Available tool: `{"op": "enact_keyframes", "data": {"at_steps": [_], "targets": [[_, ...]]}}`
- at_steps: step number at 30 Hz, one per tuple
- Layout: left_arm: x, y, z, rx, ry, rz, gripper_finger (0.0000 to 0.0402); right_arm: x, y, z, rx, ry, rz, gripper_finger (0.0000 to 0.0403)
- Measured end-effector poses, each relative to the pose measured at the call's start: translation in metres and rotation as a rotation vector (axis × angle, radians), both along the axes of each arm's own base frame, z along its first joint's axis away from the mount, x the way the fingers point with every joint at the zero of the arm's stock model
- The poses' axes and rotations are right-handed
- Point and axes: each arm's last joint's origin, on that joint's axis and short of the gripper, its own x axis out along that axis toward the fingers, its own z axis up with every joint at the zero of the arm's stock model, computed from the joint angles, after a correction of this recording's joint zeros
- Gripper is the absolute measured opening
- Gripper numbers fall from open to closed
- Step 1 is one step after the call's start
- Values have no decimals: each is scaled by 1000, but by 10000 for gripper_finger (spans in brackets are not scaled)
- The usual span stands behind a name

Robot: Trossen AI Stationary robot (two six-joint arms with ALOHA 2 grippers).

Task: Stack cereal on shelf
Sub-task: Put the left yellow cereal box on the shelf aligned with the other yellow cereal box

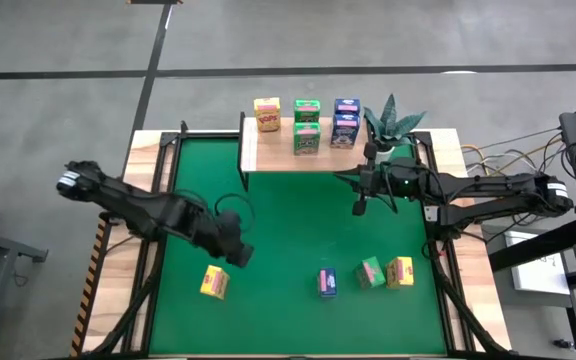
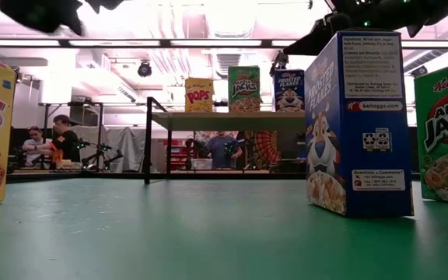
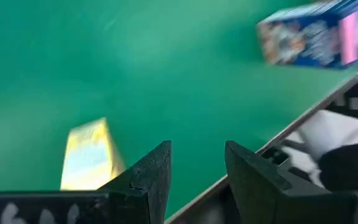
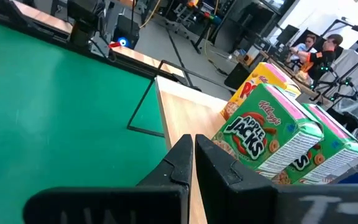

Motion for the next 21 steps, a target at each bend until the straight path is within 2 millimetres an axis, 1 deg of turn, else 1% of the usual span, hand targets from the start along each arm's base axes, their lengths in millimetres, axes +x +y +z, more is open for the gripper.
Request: {"op": "enact_keyframes", "data": {"at_steps": [2,5,8,10,13,16,21], "targets": [[2,-13,5,7,86,13,133,0,0,0,-11,6,2,9],[3,-29,6,62,254,31,139,0,0,-1,-7,13,2,9],[7,-41,4,85,379,33,159,-1,0,-3,12,26,-2,9],[11,-47,1,78,426,21,180,-1,0,-4,18,33,-3,9],[15,-51,-8,79,468,29,218,-1,0,-5,33,41,-5,9],[15,-51,-14,93,495,36,250,-1,0,-6,37,57,-6,9],[8,-48,-19,149,558,58,282,-2,0,-8,40,73,-6,9]]}}
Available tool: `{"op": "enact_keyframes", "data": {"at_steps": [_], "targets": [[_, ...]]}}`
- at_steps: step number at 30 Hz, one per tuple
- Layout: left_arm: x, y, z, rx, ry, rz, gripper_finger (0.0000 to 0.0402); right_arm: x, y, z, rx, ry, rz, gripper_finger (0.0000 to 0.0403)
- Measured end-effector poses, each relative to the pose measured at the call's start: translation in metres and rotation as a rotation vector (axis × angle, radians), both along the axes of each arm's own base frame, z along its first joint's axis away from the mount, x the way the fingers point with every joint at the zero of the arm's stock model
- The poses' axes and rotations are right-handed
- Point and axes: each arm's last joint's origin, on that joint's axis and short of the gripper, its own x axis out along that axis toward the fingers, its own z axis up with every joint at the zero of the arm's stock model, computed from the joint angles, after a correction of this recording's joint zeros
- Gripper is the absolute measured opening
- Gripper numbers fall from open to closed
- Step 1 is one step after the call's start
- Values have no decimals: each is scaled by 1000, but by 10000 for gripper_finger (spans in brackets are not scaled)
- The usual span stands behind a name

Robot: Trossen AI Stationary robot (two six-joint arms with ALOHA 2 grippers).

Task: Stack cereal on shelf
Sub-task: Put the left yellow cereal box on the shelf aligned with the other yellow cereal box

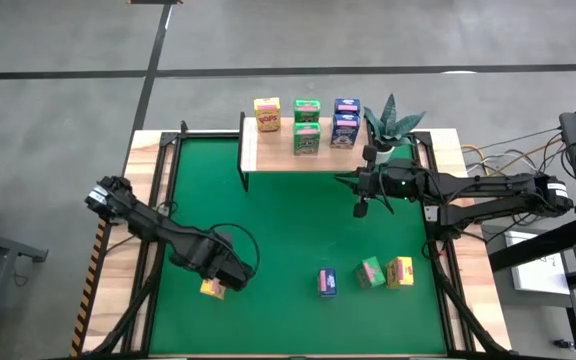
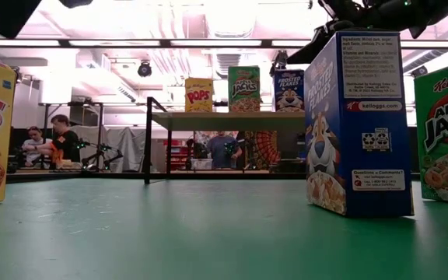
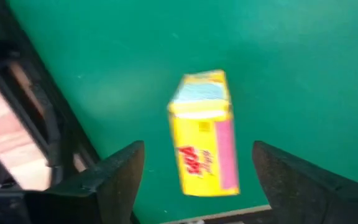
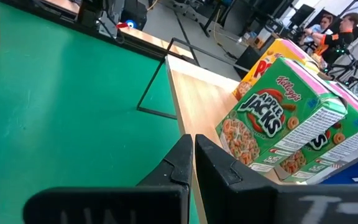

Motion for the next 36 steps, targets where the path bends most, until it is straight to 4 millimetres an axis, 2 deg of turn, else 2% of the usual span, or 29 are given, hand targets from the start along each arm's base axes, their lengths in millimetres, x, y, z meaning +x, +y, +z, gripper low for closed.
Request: {"op": "enact_keyframes", "data": {"at_steps": [16,26,36], "targets": [[-8,-13,-5,89,-38,-9,280,0,0,-1,7,4,-2,9],[-8,-19,-33,80,-64,6,267,0,0,-1,8,4,-2,9],[-9,-19,-37,75,-57,8,220,0,0,0,10,3,-3,9]]}}
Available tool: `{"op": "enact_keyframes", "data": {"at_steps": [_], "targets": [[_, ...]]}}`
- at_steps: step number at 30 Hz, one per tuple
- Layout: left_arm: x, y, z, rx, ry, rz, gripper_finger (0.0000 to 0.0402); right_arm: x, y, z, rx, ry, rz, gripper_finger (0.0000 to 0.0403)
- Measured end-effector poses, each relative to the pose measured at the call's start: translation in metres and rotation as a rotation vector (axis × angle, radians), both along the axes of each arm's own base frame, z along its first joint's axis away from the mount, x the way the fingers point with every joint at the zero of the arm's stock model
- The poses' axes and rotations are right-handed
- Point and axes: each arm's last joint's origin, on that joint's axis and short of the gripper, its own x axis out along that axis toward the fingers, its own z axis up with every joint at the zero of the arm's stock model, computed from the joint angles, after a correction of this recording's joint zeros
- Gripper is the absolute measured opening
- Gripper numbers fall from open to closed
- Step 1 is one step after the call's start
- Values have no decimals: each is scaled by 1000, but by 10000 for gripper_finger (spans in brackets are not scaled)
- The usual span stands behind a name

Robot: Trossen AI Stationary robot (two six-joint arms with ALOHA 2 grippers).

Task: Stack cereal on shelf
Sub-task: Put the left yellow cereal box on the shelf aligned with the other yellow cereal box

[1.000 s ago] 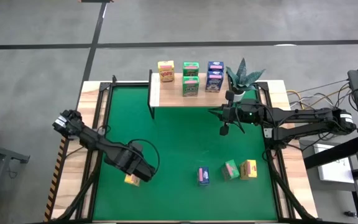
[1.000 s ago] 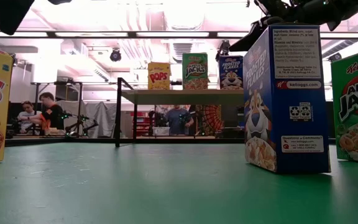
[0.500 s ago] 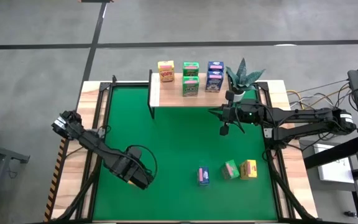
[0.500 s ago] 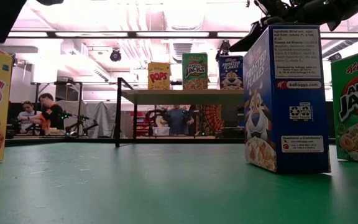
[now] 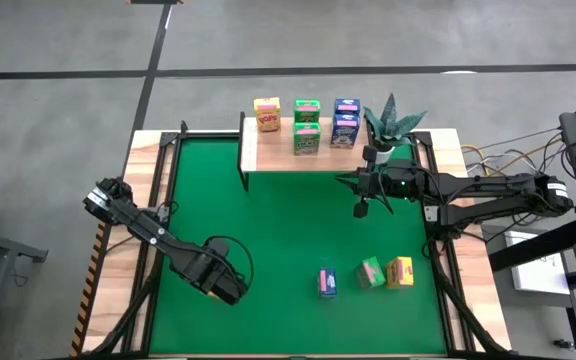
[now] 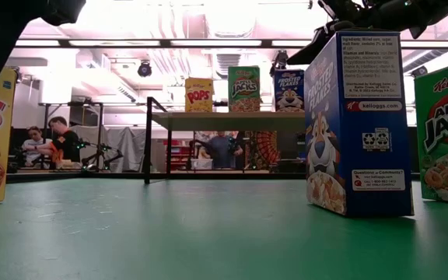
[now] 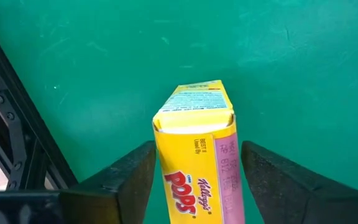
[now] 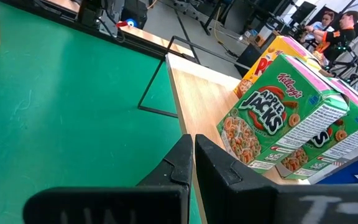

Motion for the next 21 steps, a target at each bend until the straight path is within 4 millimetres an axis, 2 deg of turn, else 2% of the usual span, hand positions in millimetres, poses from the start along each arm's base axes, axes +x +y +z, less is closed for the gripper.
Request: {"op": "enact_keyframes", "data": {"at_steps": [9,21], "targets": [[1,0,1,-5,-6,0,186,0,0,0,4,-1,-1,9],[1,0,1,-10,-7,-32,173,0,0,0,4,-1,-2,9]]}}
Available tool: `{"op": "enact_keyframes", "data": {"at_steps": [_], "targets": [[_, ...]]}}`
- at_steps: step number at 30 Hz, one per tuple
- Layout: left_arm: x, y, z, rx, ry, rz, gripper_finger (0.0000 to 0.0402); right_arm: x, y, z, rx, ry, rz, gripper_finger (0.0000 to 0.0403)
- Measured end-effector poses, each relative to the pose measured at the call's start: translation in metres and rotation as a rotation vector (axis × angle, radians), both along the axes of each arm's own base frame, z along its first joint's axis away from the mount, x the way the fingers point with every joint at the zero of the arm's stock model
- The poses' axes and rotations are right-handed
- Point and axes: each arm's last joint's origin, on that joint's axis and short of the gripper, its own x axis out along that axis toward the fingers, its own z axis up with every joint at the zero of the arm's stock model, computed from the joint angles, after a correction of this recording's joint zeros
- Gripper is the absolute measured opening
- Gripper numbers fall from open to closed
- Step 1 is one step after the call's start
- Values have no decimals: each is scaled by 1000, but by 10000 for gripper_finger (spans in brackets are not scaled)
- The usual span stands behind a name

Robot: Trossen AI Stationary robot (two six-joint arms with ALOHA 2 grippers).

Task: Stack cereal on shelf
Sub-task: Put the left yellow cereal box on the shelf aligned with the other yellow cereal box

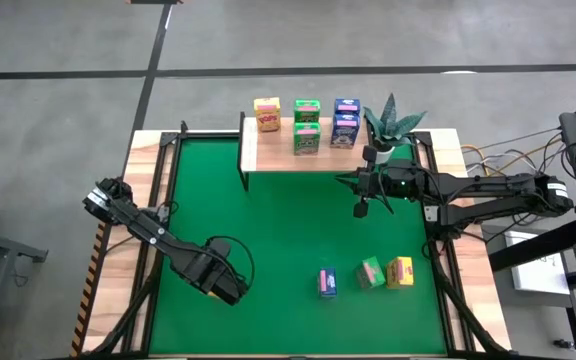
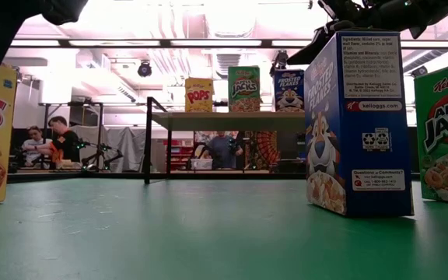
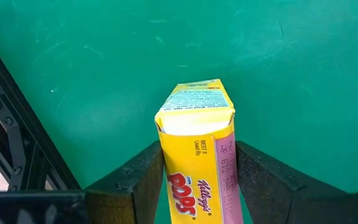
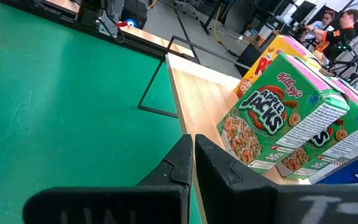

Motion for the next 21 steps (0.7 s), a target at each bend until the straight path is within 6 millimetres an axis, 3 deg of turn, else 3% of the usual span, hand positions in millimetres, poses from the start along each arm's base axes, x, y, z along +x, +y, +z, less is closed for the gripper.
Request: {"op": "enact_keyframes", "data": {"at_steps": [5,11,15,21], "targets": [[2,-1,6,-16,-17,-41,171,0,0,0,0,0,0,9],[13,-2,33,-13,-123,-247,165,0,0,0,0,0,0,9],[31,8,50,26,-194,-443,164,0,0,0,1,0,0,9],[63,39,70,121,-218,-816,164,0,0,0,3,-1,-1,9]]}}
